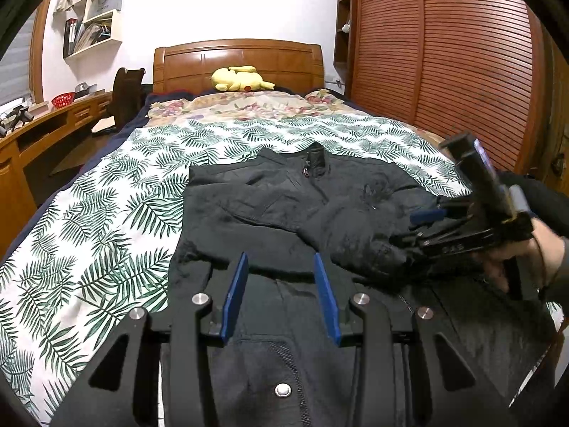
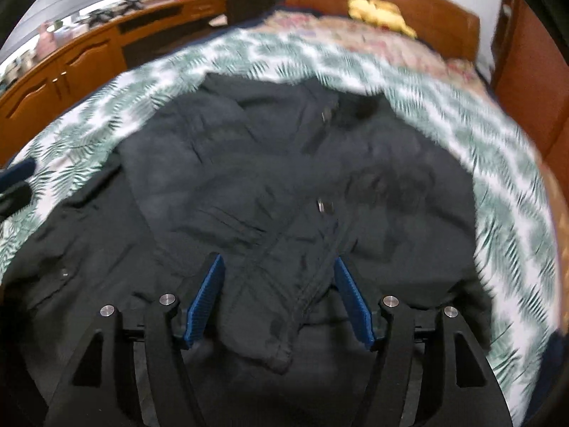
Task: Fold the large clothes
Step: 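Fold the held sleeve across the jacket body with the right tool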
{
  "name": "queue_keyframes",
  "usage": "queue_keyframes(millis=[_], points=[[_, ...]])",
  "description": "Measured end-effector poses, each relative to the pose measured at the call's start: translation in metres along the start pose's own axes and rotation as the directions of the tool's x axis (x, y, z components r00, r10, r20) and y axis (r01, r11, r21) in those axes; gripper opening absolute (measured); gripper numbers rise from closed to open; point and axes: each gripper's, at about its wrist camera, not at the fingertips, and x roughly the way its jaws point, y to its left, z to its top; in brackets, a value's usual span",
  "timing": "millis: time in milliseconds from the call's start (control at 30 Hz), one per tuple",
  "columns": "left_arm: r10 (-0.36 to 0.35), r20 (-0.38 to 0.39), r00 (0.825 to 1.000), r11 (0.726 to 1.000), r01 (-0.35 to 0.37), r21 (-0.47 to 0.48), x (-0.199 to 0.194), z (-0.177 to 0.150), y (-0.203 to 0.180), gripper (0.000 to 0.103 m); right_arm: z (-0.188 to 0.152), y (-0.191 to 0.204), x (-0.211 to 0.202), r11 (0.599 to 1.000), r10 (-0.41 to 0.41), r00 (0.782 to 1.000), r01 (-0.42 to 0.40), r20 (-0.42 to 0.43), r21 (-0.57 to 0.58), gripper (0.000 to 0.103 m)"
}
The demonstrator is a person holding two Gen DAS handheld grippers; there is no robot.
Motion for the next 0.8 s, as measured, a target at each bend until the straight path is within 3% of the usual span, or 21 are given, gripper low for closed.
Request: queue_keyframes(millis=[200,367,433,500,567,800], points=[[-0.001,-0.002,1.000,1.000,0.001,0.000,0.001,-0.001,0.001,0.037,-0.009,-0.013,0.025,0.994,0.045,0.998,-0.040,-0.044,0.100,0.072],[0.000,-0.002,1.000,1.000,0.000,0.002,0.001,-0.001,0.001,0.037,-0.009,-0.013,0.030,0.990,0.083,0.995,-0.076,-0.058,0.115,0.073],[0.000,-0.004,1.000,1.000,0.000,0.002,0.001,-0.001,0.001,0.037,-0.009,-0.012,0.029,0.988,0.106,0.993,-0.098,-0.061,0.119,0.064],[0.001,-0.002,1.000,1.000,-0.001,0.002,0.001,-0.001,0.001,0.037,-0.009,-0.009,0.029,0.984,0.150,0.987,-0.142,-0.064,0.109,0.026],[0.004,-0.001,1.000,1.000,-0.004,0.000,0.000,-0.001,0.004,0.037,-0.008,0.002,0.024,0.986,0.158,0.986,-0.154,-0.061,0.062,0.011],[0.027,0.008,1.000,1.000,-0.026,-0.013,-0.008,-0.005,0.020,0.037,0.002,0.046,-0.023,0.985,0.151,0.987,-0.145,0.054,-0.092,0.007]])
